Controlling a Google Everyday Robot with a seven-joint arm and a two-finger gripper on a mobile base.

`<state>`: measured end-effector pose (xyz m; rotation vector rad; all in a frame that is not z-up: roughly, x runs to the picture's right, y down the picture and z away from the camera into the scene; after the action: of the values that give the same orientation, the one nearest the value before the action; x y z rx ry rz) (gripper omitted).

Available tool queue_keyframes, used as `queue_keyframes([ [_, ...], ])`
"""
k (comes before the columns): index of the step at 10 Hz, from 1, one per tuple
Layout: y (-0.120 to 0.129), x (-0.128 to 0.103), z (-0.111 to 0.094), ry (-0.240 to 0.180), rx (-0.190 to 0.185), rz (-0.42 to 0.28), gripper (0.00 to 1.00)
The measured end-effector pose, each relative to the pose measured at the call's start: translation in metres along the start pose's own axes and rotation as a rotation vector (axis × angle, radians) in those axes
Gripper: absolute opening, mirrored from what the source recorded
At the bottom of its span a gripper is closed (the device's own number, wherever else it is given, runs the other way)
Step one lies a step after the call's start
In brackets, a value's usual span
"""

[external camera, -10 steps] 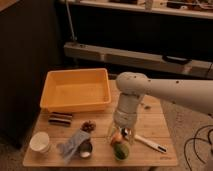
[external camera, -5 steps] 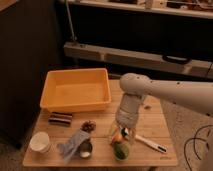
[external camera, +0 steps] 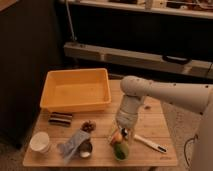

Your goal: Place pepper in tray

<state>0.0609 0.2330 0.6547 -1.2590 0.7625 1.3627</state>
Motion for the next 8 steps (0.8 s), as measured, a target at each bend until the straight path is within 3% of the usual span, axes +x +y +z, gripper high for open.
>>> queue_keyframes([
  [8, 0.024, -0.019, 0.020, 0.057, 0.026, -0.029, 0.65],
])
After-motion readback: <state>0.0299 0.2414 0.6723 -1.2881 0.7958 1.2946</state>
